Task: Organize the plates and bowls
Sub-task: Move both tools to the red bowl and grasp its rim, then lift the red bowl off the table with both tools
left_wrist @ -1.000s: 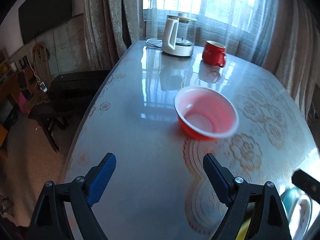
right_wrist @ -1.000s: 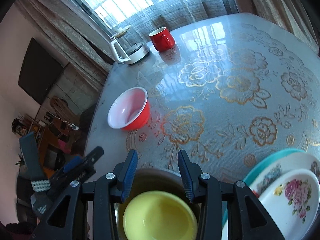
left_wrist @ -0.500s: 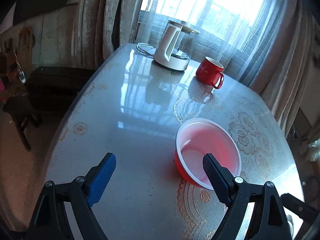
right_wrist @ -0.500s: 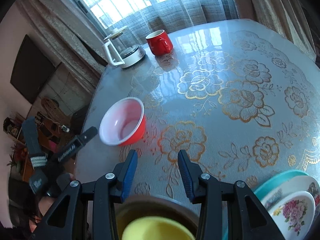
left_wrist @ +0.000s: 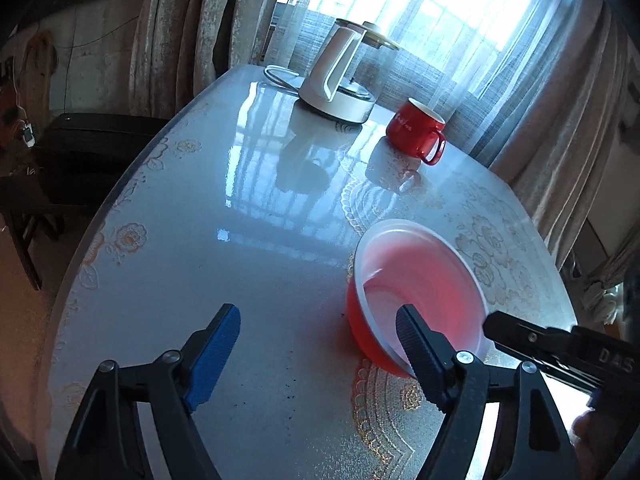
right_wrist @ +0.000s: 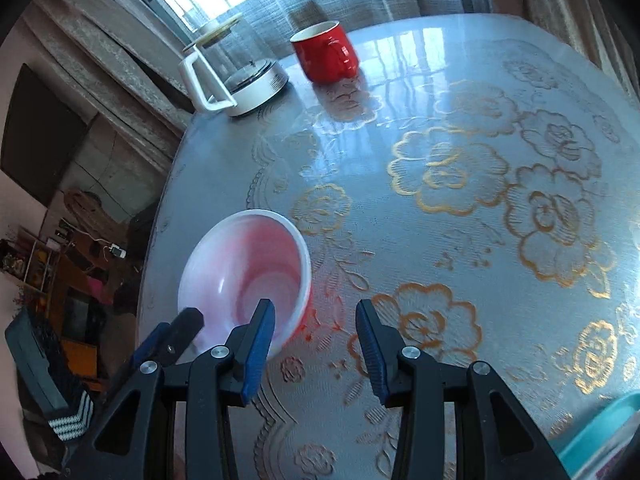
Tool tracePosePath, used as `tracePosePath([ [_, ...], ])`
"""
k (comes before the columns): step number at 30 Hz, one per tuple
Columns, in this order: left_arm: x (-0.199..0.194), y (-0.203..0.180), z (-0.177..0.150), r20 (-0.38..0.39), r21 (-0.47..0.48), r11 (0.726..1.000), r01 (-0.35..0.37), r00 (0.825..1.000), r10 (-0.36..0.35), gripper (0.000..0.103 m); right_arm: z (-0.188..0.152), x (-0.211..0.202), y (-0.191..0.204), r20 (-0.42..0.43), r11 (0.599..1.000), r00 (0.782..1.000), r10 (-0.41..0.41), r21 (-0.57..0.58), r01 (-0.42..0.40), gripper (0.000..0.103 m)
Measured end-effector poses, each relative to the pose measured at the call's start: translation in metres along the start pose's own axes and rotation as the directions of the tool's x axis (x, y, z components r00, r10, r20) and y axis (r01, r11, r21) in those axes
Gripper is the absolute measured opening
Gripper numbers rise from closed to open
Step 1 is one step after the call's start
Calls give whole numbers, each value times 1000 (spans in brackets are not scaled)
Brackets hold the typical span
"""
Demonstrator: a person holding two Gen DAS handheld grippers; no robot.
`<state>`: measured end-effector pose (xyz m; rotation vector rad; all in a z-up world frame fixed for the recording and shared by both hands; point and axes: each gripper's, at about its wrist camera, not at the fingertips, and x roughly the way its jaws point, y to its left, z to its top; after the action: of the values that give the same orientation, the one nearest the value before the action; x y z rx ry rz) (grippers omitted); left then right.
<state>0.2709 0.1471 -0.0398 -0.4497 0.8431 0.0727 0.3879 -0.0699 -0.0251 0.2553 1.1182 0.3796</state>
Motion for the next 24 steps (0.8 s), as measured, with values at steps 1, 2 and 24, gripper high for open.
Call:
tracePosePath([
  [1, 1, -1, -1, -3, 4, 1000, -2, 1000, 2, 78, 1, 2, 1, -4, 1000, 1000, -6, -1, 6, 43],
  [2, 2, -2, -1, -6, 8, 1000, -9, 1000, 10, 78, 2, 5, 2, -6, 1000, 1000, -14, -4, 14, 43],
  [24, 14, -9, -6, -15, 76, 995, -63, 998, 64, 64, 3, 39, -7, -53, 999, 998, 27, 27, -25, 35],
])
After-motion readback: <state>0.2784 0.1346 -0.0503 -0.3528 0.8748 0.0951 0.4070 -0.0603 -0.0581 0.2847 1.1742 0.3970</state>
